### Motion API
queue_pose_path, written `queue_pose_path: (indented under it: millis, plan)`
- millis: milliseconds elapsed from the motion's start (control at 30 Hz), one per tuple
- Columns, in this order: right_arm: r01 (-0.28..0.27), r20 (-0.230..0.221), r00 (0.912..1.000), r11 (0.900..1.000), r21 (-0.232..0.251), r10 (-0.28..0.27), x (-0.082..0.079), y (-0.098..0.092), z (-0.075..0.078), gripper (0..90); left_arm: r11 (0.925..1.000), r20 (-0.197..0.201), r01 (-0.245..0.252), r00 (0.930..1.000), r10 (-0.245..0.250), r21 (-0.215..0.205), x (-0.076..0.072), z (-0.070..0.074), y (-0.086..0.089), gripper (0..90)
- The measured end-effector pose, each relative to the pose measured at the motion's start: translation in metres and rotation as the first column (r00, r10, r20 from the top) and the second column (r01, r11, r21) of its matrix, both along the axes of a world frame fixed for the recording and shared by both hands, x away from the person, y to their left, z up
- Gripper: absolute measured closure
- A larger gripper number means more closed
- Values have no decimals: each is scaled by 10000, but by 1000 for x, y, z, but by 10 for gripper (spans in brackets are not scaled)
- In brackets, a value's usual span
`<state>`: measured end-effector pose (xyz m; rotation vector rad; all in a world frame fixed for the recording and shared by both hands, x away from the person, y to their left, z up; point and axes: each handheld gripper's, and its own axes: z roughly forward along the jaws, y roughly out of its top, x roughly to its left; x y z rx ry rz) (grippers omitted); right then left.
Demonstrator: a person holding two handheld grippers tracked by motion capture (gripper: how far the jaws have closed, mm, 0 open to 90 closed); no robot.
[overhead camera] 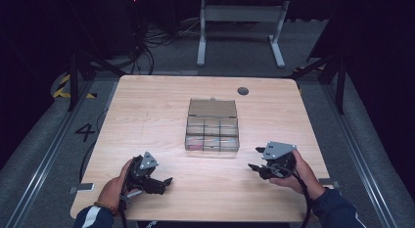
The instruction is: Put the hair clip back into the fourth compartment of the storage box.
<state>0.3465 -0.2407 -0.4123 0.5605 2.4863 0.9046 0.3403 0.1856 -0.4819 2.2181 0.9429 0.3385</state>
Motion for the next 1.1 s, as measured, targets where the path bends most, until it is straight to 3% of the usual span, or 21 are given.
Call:
queue_pose_path:
  millis: [367, 633, 833, 1000, 1100]
  plan:
    - [784, -107, 9969, 9969, 4, -783, -11, -24, -11, 359, 10000, 2, -5, 10000, 5, 5, 0, 0, 0, 0]
    - [1379, -454, 9897, 9896, 412, -1360, -21, -46, -26, 325, 10000, 3, -3, 10000, 3, 8, 0, 0, 0, 0]
    - [1814, -942, 9802, 9804, 774, -1739, -29, -69, -39, 307, 10000, 4, -4, 10000, 4, 6, 0, 0, 0, 0]
    - [2456, -1406, 9636, 9609, 1283, -2275, -36, -93, -52, 278, 10000, 3, -4, 10000, 4, 6, 0, 0, 0, 0]
    - [2589, -1573, 9594, 9520, 1630, -2340, -37, -100, -55, 271, 10000, 4, -5, 10000, 5, 7, 0, 0, 0, 0]
